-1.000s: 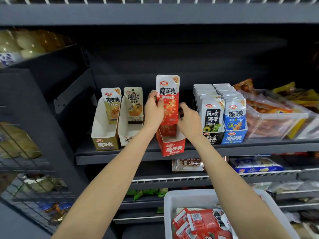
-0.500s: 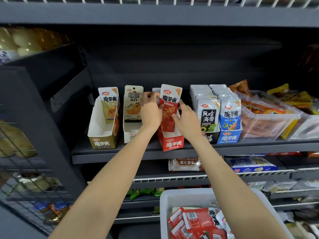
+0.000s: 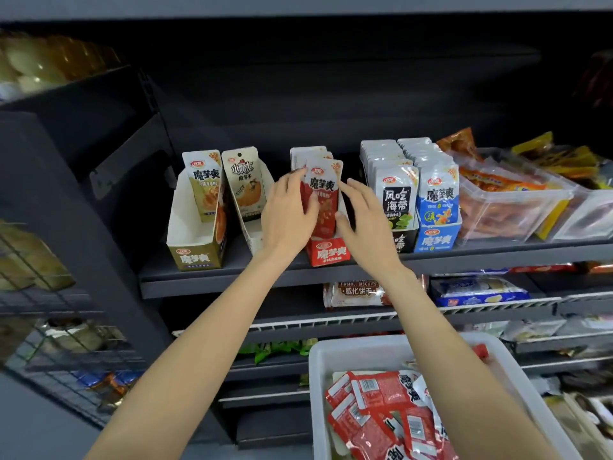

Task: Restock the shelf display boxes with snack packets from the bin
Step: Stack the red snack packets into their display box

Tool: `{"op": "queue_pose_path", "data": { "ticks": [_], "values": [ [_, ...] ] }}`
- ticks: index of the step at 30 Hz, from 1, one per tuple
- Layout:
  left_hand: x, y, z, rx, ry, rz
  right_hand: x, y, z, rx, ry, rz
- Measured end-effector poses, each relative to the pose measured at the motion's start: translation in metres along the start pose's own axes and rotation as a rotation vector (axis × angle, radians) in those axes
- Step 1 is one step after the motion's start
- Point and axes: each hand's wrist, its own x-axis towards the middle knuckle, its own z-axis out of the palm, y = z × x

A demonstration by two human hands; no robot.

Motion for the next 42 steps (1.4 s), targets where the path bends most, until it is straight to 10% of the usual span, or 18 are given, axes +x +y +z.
{"op": "queue_pose_path", "data": {
  "ticks": [8,15,21,31,42],
  "values": [
    [-0.116,0.01,0.001,-0.201,0.112,0.347,-0.137,0.027,-0.032,0.006,-0.16,0.135],
    [-0.208,0.018,0.036,0.031,-0.943,0.137,-0.236,0.078,-0.036,-0.253,-0.635,0.368],
    [-0.245,0.026,0.064,0.234,-1.315,0.513,-0.267,0.091,-0.039,-0.356,-0.807,0.314],
    [-0.242,0.02,0.057,0.153,-1.285,0.631,-0.23,0.093,-0.009,-0.432,-0.936,0.126],
    [-0.223,0.01,0.032,-0.239,-0.902,-0.013,-0.197,0.075,-0.048,0.088,-0.119,0.511]
  ]
}}
